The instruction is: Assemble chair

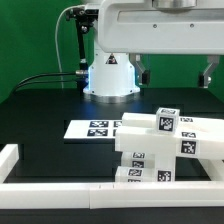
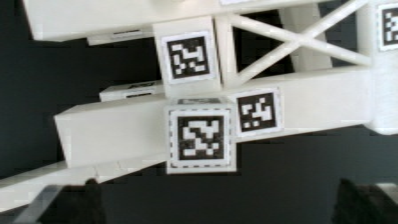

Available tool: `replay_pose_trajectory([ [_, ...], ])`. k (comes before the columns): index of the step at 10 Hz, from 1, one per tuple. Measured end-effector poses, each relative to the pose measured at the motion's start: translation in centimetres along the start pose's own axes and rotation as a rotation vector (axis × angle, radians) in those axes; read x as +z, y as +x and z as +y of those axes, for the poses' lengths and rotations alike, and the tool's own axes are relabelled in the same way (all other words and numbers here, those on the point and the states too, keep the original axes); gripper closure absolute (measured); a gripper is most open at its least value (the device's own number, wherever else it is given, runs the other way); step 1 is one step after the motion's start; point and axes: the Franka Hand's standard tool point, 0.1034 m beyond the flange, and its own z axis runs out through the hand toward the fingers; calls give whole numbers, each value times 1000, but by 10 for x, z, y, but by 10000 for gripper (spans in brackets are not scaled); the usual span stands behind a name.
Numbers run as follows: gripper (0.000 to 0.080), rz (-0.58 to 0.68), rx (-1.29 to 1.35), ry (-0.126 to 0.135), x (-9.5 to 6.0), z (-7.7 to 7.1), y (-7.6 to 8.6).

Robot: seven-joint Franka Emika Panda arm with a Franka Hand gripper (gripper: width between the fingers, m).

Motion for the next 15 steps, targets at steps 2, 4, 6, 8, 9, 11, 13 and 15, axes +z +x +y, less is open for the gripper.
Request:
replay_pose_trajectory([
  [2,151,33,12,-8,22,1,3],
  [4,151,45,26,-13,28,3,8],
  [6,151,64,37,-25,43,2,12],
  [8,151,107,37,-27,54,0,14],
  [9,151,108,40,-27,54,1,15],
  [11,174,107,41,-27,54,2,16],
  [13,362,107,42,-27,54,3,16],
  [15,521,110,87,-27,54,11,17],
])
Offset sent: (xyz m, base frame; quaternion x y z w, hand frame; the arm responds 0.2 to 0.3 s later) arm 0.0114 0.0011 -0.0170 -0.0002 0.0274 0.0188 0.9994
